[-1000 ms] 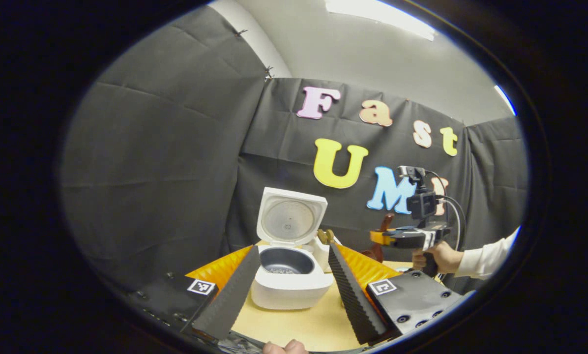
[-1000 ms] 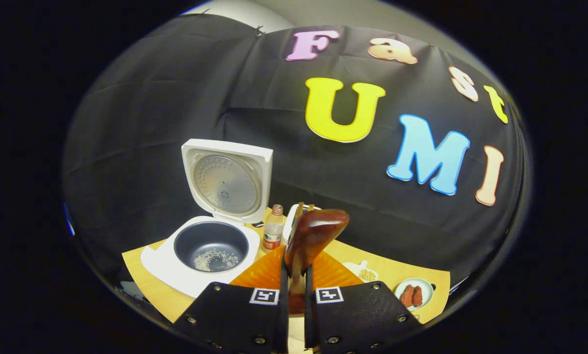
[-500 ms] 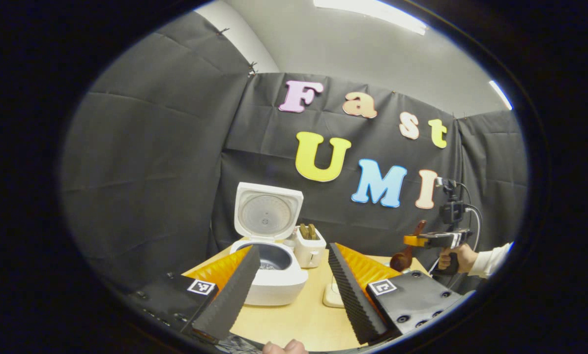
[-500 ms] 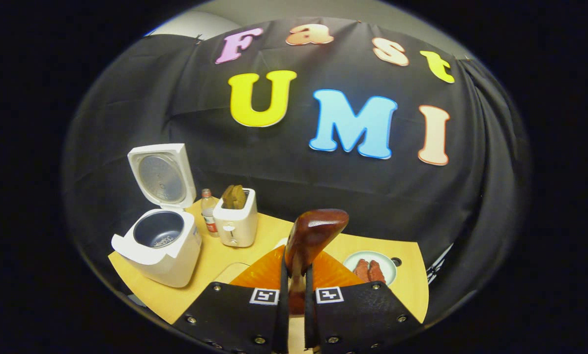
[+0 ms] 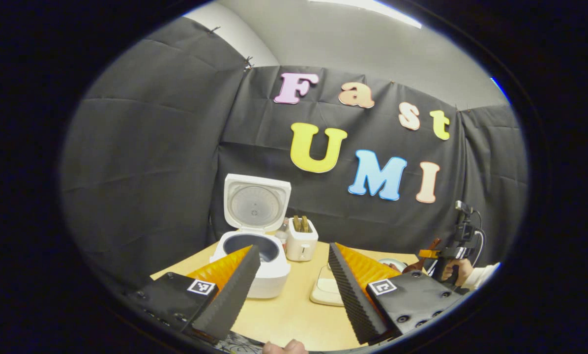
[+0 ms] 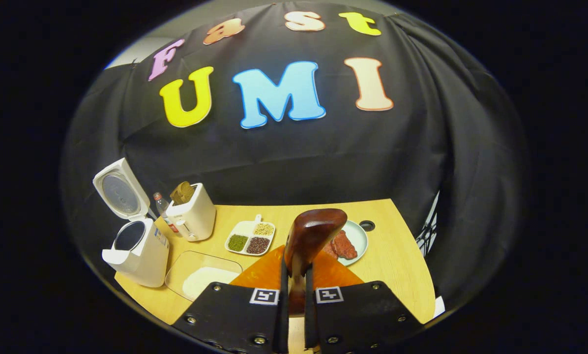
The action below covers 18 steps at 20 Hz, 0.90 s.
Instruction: Close the left gripper, press the button to open the rice cooker; take a wooden spoon from the chopstick holder with the right hand, scoop a spoonful of rice and pour it into the rice cooker, then put the wooden spoon back into the chopstick holder.
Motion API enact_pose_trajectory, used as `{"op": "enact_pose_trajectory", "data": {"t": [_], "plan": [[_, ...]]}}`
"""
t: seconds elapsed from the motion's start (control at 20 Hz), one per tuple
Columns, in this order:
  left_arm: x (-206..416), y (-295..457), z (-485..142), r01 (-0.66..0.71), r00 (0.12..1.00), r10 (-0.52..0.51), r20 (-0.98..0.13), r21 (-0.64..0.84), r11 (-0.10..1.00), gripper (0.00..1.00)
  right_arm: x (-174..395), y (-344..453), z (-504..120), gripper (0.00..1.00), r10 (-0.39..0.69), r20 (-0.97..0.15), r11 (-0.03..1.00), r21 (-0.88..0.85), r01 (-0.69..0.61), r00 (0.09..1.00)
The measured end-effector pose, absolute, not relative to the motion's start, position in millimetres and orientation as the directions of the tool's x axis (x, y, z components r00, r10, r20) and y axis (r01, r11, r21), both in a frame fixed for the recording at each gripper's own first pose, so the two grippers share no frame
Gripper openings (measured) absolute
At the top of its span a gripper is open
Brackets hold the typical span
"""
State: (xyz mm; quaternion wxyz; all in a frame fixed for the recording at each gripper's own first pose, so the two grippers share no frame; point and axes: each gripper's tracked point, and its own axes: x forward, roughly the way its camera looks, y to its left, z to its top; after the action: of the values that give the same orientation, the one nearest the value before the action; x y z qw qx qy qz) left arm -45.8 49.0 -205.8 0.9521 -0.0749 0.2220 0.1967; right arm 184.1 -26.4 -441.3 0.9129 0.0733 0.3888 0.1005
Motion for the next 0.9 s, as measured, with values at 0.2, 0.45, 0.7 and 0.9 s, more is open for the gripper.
{"op": "enact_pose_trajectory", "data": {"t": [0.2, 0.45, 0.7, 0.9], "plan": [[-47, 30, -204, -0.416, 0.803, 0.368, -0.469, 0.0, 0.909, 0.94, 187, -39, -472, 0.13, 0.245, -0.716, 0.961, 0.269, -0.066, 0.654], [-54, 5, -204, -0.406, 0.786, 0.381, -0.488, 0.059, 0.912, 0.94, 186, -43, -524, 0.13, 0.262, -0.758, 0.939, 0.343, 0.023, 0.598], [-56, -6, -206, -0.407, 0.771, 0.386, -0.506, 0.075, 0.91, 0.94, 185, -52, -557, 0.13, 0.268, -0.781, 0.91, 0.397, 0.117, 0.564], [-53, -16, -210, -0.392, 0.769, 0.373, -0.52, 0.078, 0.917, 0.94, 179, -63, -572, 0.13, 0.271, -0.797, 0.908, 0.397, 0.131, 0.539]]}}
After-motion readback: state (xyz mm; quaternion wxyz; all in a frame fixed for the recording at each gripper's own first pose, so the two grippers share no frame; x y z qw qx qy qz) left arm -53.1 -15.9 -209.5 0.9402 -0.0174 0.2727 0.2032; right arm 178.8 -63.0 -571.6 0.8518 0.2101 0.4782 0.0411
